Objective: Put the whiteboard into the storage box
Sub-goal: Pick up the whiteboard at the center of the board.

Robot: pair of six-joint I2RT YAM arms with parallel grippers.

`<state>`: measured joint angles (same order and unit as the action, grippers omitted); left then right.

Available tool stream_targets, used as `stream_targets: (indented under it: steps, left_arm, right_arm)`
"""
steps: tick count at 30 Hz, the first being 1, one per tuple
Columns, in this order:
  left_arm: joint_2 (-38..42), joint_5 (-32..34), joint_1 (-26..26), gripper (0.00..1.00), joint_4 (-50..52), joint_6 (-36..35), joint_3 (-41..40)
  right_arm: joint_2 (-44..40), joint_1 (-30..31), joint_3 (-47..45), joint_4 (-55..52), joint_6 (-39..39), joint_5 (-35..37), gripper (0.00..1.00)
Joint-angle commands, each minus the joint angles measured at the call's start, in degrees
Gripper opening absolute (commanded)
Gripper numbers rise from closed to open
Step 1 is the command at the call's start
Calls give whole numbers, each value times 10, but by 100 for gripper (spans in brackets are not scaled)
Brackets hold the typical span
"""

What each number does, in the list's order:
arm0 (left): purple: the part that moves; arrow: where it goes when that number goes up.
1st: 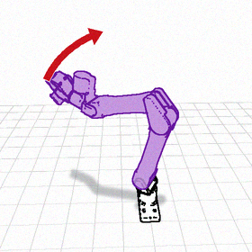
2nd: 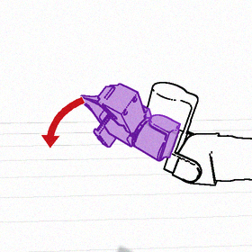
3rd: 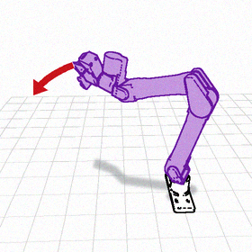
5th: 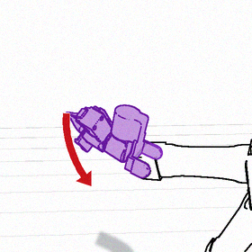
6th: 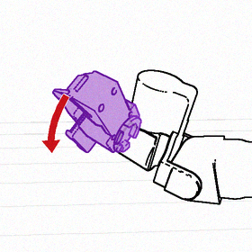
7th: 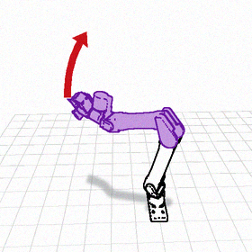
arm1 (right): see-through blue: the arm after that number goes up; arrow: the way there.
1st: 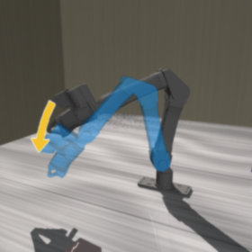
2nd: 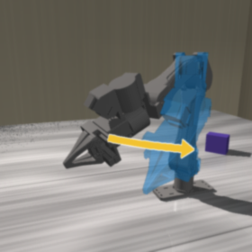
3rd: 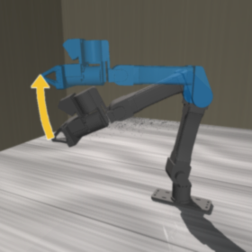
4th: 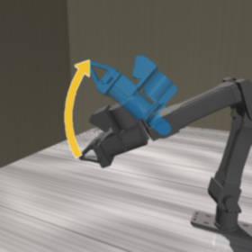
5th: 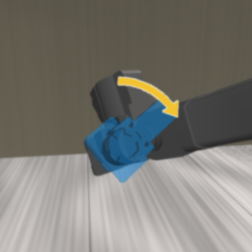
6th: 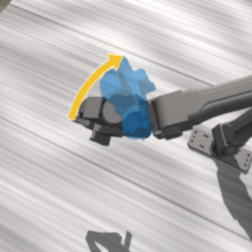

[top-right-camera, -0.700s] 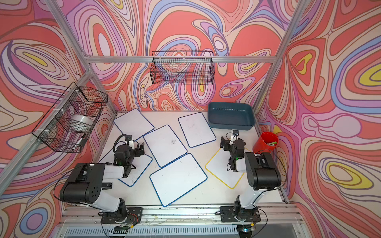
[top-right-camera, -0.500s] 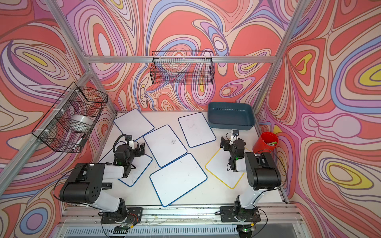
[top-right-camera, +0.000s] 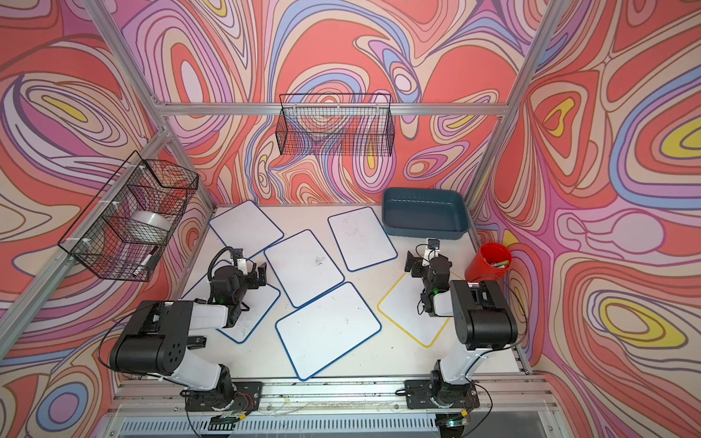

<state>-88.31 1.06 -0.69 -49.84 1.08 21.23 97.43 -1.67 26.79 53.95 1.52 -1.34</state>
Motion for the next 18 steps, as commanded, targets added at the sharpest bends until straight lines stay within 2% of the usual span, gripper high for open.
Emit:
stream_targets:
  steps: [1, 18]
  left_arm:
    - [2, -6, 3, 100, -5, -4, 4]
    - [20, -5, 3, 100, 4, -3, 2]
  right_arm:
    - [7, 3, 3, 2, -4, 1, 98]
    - [-1, 3, 6, -7, -2, 7, 99]
